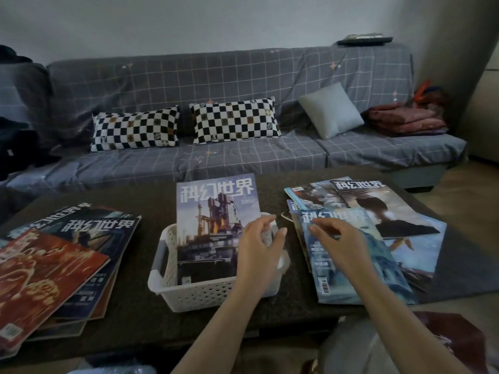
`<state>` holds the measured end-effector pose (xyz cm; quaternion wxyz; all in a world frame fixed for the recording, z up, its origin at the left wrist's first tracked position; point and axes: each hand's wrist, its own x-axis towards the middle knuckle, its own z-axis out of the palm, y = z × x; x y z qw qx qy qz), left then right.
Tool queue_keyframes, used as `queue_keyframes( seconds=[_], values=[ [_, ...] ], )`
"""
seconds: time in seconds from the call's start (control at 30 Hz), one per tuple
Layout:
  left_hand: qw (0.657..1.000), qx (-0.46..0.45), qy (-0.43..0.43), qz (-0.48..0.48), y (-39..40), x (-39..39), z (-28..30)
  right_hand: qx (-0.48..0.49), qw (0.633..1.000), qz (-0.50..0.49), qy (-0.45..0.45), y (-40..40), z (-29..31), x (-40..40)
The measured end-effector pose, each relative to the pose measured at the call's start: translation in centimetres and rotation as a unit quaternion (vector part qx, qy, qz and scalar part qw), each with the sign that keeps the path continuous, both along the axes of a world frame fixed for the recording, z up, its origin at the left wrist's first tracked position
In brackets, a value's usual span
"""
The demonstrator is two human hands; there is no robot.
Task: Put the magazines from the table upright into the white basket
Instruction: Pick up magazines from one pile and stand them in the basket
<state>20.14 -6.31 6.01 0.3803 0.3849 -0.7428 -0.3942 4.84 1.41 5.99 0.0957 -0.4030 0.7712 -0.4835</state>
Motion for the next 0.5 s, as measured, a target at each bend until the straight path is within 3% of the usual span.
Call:
queue_keyframes(
  seconds=[0.27, 0.4, 0.5],
  values=[
    [0.994, 0.021, -0.014, -0.107, 4.4, -8.3, -2.2, 0.057, 0.993, -0.103, -0.011, 5.1, -3.0, -6.6],
    [0.992, 0.053, -0.073, -0.082, 4.8, -10.3, -4.6, 0.100, 0.986, -0.123, -0.052, 7.0, -5.3, -8.8],
    [0.989, 0.079, -0.118, -0.049, 4.2, -11.0, -6.2, 0.122, 0.982, -0.140, -0.029, 7.5, -6.3, -9.6]
  ],
)
